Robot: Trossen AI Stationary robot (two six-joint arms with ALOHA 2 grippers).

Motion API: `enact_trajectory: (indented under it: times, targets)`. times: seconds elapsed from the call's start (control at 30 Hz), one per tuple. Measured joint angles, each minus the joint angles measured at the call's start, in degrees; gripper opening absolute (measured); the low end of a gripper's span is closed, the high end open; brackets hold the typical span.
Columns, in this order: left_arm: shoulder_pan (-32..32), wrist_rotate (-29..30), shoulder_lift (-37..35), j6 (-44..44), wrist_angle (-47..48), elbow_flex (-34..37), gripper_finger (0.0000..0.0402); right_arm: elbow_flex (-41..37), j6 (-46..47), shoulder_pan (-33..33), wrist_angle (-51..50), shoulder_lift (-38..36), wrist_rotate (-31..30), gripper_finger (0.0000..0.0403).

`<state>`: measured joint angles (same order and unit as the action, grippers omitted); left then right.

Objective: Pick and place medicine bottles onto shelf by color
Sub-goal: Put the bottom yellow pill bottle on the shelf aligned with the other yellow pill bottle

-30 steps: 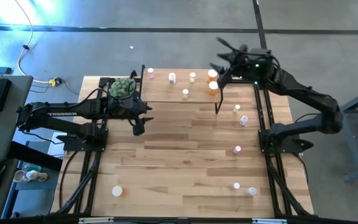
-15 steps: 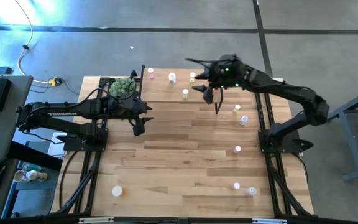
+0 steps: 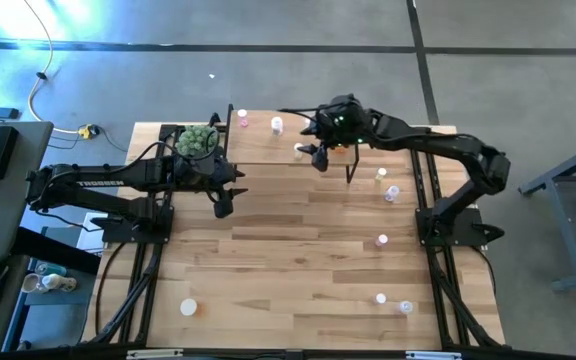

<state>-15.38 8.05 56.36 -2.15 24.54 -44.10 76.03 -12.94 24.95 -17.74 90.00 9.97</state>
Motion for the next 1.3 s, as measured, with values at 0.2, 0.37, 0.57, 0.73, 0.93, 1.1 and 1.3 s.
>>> enact_trajectory:
  times: [0.2,0.37,0.57,0.73,0.93,1.1,1.3]
  targets:
    - [0.0,0.0,0.0,0.0,0.0,0.0,0.02,0.0,0.01,0.0,0.44,2.21,-0.3,0.0225]
    - [0.0,0.0,0.0,0.0,-0.02,0.0,0.02,0.0,0.43,0.0,0.45,3.89,-0.38,0.0225]
    - [0.0,0.02,0.0,0.43,-0.03,0.0,0.02,-0.02,0.49,0.02,0.31,4.12,-1.57,0.0225]
    - [0.0,0.02,0.0,0.44,-0.01,0.0,0.02,-0.02,1.14,0.15,-0.17,4.15,-1.99,0.0225]
    - [0.0,0.02,0.0,0.44,-0.01,0.0,0.02,-0.02,2.44,0.07,-0.32,4.15,-2.18,0.0225]
    - [0.0,0.02,0.0,0.44,-0.01,0.0,0.02,-0.02,4.02,-0.3,-0.02,4.3,-2.18,0.0225]
    - [0.0,0.02,0.0,0.44,-0.01,0.0,0.02,0.02,4.12,-1.19,0.45,5.06,-3.01,0.0225]
